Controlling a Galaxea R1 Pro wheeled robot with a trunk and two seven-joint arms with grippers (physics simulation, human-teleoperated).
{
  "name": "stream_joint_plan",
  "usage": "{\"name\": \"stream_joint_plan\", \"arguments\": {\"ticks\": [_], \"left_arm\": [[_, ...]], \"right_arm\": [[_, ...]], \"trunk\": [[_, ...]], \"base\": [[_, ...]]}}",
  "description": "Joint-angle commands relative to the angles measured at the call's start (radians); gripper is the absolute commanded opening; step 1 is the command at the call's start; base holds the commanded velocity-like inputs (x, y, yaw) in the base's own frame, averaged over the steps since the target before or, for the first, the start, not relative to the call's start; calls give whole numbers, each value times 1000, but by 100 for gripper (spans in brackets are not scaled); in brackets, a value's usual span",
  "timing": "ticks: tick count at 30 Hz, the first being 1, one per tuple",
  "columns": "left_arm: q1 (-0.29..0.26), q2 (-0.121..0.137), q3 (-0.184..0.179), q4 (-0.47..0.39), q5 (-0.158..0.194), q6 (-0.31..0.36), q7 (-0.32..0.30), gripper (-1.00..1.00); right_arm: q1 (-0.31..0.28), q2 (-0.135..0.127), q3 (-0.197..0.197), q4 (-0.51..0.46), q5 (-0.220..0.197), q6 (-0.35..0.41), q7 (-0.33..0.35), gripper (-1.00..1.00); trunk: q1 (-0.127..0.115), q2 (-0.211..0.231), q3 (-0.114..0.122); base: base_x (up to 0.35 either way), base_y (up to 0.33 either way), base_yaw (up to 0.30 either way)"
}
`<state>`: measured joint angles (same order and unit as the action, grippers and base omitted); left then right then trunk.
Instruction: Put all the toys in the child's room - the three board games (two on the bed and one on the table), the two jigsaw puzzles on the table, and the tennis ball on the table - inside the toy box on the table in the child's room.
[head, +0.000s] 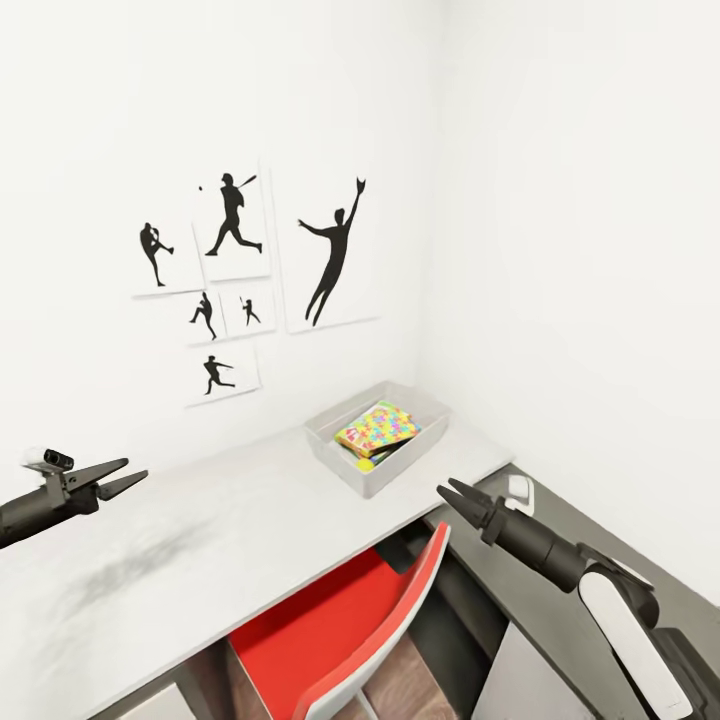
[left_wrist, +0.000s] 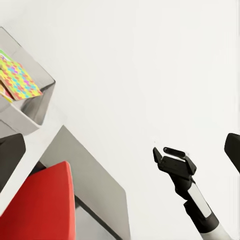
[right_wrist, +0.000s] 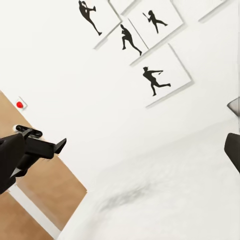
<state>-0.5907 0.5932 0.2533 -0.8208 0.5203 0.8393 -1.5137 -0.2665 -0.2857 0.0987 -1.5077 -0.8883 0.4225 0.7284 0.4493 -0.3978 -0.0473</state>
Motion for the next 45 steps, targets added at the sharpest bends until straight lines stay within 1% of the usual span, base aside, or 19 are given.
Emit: {"name": "stream_joint_plan", "arguments": {"ticks": [1,9,15,17,21,32,35,37,40,45], "left_arm": [[0,0,0,0,1,11,-3,100],[0,3,0,0,1,11,-4,100],[0,4,0,0,1,10,-16,100],[0,4,0,0,1,5,-24,100],[0,4,0,0,0,-8,-30,100],[0,4,-1,0,1,-11,-32,100],[0,4,-1,0,0,-11,-32,100],[0,4,-1,0,0,-11,-32,100],[0,4,-2,0,0,-11,-32,100],[0,4,-2,0,1,-11,-32,100]], "right_arm": [[-1,-1,1,0,-10,9,-1,100],[-2,-3,1,1,-11,11,-1,100],[-2,-4,1,6,-11,12,-1,100],[-2,-6,-7,15,-11,12,-1,100],[-1,-7,-28,26,-12,12,-2,100],[-1,-7,-39,46,-12,12,-1,100],[-1,-7,-48,53,-12,13,6,100],[-1,-7,-57,66,-12,13,32,100],[0,-4,-92,85,-11,13,79,100],[0,-1,-124,115,-11,14,113,100]], "trunk": [[1,-2,-1],[1,-2,8],[1,-2,16],[1,-2,18],[1,-2,23],[1,-2,36],[1,-2,39],[1,-2,42],[1,-2,45],[1,-2,51]], "base": [[0,248,-208],[-39,276,-210],[-169,246,-211],[-234,161,-211],[-220,52,-211],[-62,4,-211],[-79,0,-211],[-144,0,-211],[-201,-49,-211],[-85,-31,-211]]}}
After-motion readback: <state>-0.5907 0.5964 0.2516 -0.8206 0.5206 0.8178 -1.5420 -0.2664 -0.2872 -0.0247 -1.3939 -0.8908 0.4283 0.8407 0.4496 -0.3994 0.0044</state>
